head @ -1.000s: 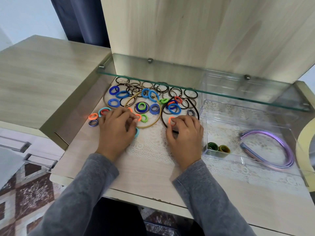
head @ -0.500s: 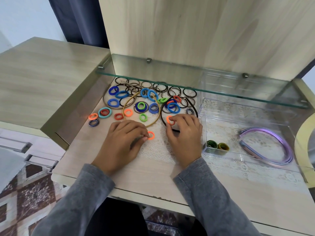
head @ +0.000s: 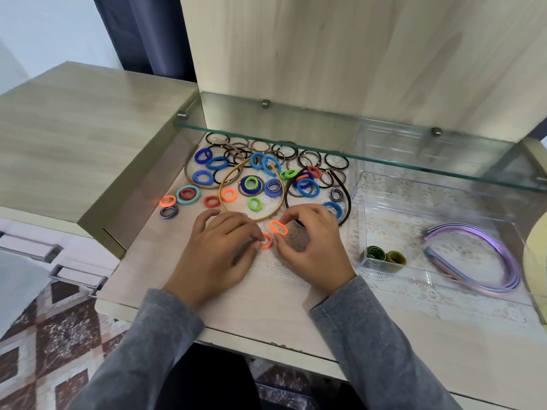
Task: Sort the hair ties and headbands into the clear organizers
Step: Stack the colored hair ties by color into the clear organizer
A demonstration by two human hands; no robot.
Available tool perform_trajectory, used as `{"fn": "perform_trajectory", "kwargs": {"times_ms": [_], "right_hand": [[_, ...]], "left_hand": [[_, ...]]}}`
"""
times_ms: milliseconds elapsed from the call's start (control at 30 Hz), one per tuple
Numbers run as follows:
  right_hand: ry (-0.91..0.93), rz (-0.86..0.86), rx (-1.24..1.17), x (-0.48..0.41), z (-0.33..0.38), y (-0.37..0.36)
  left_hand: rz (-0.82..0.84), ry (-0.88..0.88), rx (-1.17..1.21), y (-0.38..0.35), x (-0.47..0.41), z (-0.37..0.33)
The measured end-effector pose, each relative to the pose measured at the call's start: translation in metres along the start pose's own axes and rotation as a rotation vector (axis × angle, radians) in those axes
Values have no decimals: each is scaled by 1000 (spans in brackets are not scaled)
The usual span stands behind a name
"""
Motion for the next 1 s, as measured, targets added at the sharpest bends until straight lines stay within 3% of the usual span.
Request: {"fn": "perform_trajectory", "kwargs": {"times_ms": [100,200,367,1000], "right_hand": [[26,58,50,0,1,-3],[71,99,98,0,2,-5],[137,135,111,1,4,-6],[181,223,111,3,7,-9]], "left_hand": [[-98,76,-33,5,-1,1],[-186,274,-109,10,0,6],[-204,531,-229,12,4,23],[-112,766,-302,16,8,39]]}}
Point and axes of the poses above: each hand's wrist, its own x-axis away from the middle knuckle, its own y-axis out of the back of the hand, z = x × y, the point moved 3 cm from there along -x, towards the middle knuckle, and after that the axes turned 1 degree about -z, right-handed, at the moved point
